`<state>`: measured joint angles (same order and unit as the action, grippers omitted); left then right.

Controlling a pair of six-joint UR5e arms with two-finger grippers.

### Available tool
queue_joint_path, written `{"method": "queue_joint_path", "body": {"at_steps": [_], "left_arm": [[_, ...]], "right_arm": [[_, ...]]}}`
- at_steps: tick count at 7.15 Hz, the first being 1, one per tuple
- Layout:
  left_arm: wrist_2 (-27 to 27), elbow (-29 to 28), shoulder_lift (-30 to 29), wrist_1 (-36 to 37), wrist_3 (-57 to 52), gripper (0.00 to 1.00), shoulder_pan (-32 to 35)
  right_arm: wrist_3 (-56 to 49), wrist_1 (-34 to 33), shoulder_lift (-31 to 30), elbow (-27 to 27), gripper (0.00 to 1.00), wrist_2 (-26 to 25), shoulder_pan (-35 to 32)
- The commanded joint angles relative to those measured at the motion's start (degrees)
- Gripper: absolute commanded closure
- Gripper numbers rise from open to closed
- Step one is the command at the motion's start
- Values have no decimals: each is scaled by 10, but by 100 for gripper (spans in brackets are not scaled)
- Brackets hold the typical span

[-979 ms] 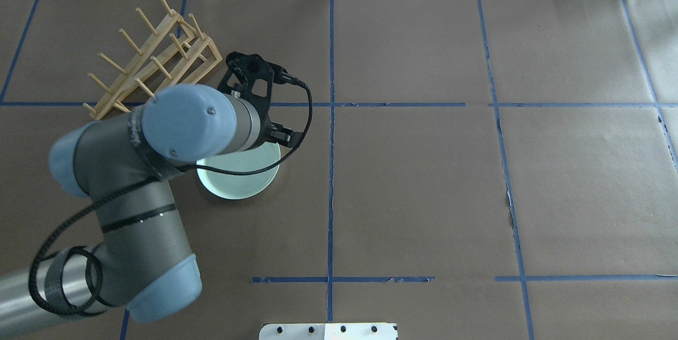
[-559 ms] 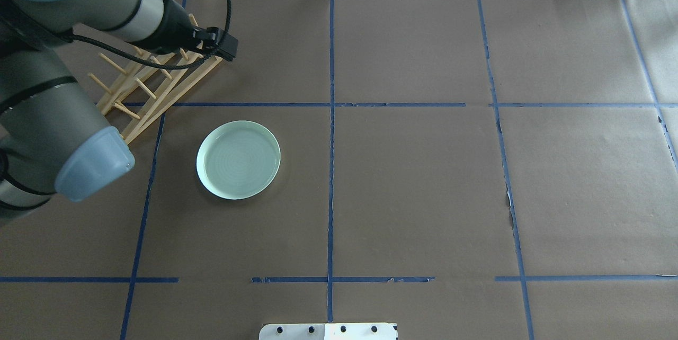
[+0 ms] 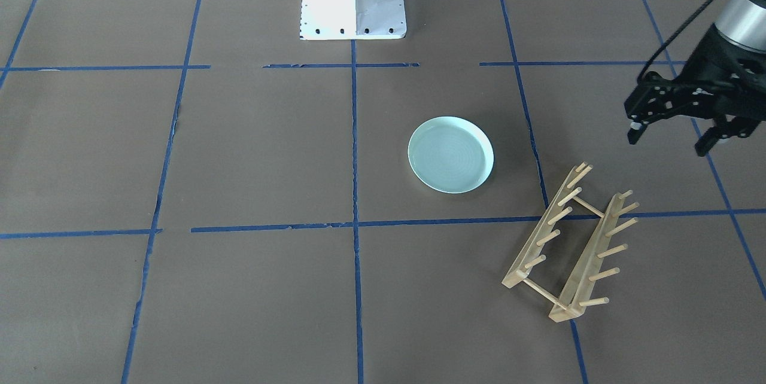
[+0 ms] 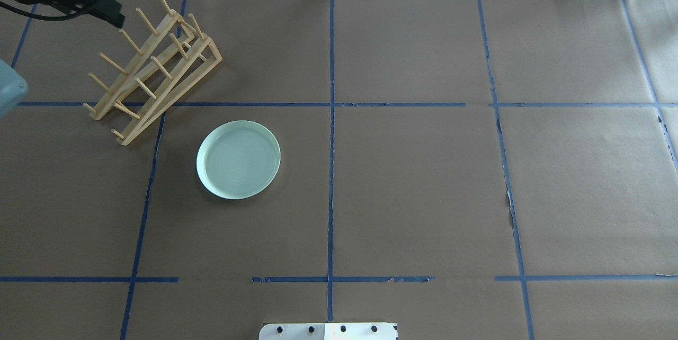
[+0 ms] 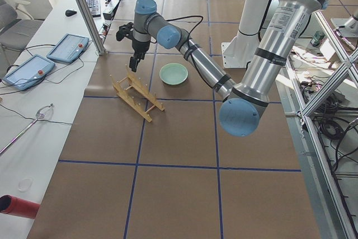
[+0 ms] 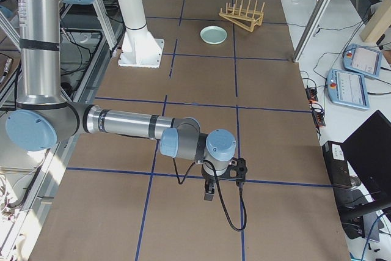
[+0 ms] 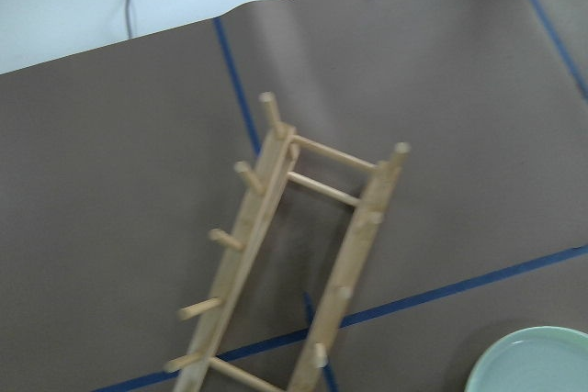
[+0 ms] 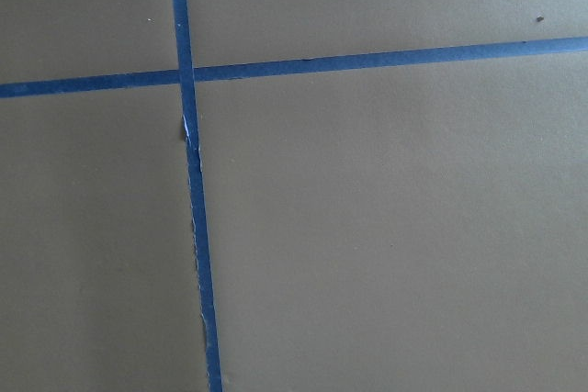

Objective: Place plate on table

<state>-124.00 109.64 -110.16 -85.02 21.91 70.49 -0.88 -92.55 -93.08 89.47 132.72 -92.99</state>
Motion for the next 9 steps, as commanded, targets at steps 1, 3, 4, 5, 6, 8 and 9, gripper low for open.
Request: {"method": "queue_joint_path", "body": {"at_steps": [1,3,4,5,6,8,9], "left_arm": [[-70,-70,75,15,-150,0,103],[-85,-145,128,10,-301,0,183],[-88,-178,143,13,-343,0,210],[-89,-189,176,6,-345,0,222],[-89,-189,180,3,-340,0,224],[-89,-191,184,4,-340,0,225],[-91,-191,189,3,-333,0,224]], "right_arm": [[0,0,0,0,0,0,0],[0,0,0,0,0,0,0],[0,0,0,0,0,0,0],[0,0,0,0,0,0,0],[0,0,0,0,0,0,0],[0,0,0,0,0,0,0],[0,0,0,0,0,0,0]]}}
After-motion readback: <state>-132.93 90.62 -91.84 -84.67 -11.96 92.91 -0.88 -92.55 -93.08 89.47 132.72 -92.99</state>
